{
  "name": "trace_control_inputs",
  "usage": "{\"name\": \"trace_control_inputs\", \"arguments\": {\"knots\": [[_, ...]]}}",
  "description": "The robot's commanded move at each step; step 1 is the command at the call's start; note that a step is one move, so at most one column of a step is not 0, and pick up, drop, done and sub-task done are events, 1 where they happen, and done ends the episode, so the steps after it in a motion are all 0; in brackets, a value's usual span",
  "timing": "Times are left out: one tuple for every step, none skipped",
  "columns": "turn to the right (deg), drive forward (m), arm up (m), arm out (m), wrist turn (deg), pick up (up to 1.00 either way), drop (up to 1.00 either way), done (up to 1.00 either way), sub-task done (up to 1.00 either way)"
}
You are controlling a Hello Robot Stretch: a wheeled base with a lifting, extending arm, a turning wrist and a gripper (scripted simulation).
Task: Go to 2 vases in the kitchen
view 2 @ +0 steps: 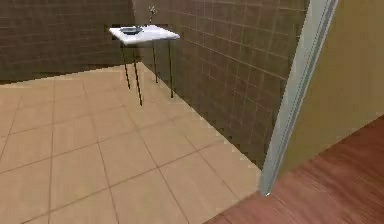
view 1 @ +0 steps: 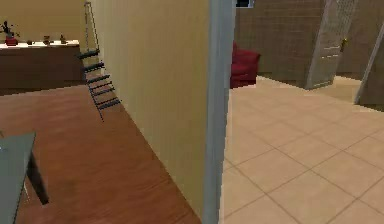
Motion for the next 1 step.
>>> {"name": "trace_control_inputs", "arguments": {"knots": [[45.0,0.0,0.0,0.0,0.0,0.0,0.0,0.0,0.0]]}}
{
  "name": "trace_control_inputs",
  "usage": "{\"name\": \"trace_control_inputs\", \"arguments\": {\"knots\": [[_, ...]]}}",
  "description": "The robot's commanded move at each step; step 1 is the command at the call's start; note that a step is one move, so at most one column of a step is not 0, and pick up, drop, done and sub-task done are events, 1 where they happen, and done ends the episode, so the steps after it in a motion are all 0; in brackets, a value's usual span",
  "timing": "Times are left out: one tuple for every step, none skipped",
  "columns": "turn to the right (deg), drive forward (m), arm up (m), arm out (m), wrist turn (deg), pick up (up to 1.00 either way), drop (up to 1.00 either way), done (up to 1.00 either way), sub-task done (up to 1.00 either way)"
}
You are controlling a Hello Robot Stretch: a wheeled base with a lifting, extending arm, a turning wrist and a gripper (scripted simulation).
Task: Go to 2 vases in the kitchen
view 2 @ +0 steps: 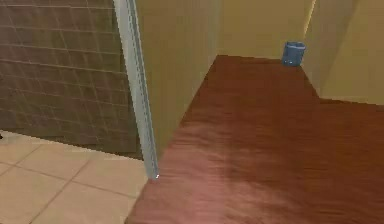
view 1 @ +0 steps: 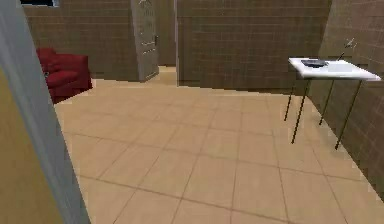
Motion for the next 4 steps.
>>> {"name": "trace_control_inputs", "arguments": {"knots": [[45.0,0.0,0.0,0.0,0.0,0.0,0.0,0.0,0.0],[45.0,0.0,0.0,0.0,0.0,0.0,0.0,0.0,0.0],[24.0,0.0,0.0,0.0,0.0,0.0,0.0,0.0,0.0],[0.0,0.75,0.0,0.0,0.0,0.0,0.0,0.0,0.0]]}}
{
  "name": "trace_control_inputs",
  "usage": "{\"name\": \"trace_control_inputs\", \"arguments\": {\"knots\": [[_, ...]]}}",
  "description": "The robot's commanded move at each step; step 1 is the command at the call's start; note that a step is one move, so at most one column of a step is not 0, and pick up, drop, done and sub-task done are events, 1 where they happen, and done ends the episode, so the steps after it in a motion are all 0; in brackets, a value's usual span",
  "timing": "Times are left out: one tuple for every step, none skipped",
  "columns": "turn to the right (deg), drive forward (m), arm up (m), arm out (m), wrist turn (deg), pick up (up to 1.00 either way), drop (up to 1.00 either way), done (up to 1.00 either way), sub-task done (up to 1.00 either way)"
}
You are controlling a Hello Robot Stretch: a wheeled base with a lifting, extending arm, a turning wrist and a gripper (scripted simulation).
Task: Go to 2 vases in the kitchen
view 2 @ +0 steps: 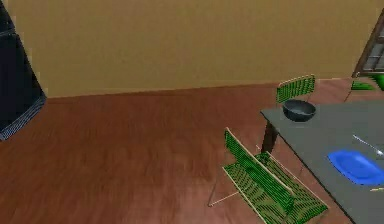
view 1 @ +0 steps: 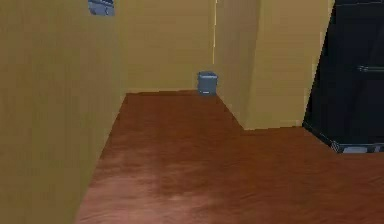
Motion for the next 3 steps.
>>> {"name": "trace_control_inputs", "arguments": {"knots": [[45.0,0.0,0.0,0.0,0.0,0.0,0.0,0.0,0.0],[21.0,0.0,0.0,0.0,0.0,0.0,0.0,0.0,0.0],[0.0,1.0,0.0,0.0,0.0,0.0,0.0,0.0,0.0]]}}
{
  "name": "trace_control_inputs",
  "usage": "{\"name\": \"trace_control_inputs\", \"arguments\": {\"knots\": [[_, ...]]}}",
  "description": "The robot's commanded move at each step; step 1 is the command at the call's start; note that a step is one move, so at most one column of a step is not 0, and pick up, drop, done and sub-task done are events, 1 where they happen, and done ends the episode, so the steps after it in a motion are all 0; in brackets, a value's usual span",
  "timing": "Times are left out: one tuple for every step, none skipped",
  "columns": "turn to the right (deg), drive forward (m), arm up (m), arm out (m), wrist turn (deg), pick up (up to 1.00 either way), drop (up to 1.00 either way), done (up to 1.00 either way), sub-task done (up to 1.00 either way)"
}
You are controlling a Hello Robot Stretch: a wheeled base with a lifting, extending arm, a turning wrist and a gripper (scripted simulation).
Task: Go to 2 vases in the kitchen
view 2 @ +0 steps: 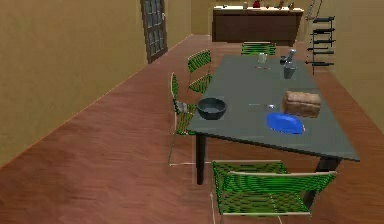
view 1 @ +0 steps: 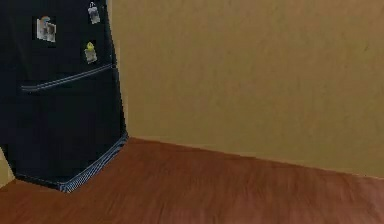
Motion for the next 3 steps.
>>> {"name": "trace_control_inputs", "arguments": {"knots": [[9.0,0.0,0.0,0.0,0.0,0.0,0.0,0.0,0.0],[3.0,0.0,0.0,0.0,0.0,0.0,0.0,0.0,0.0],[0.0,0.2,0.0,0.0,0.0,0.0,0.0,0.0,0.0]]}}
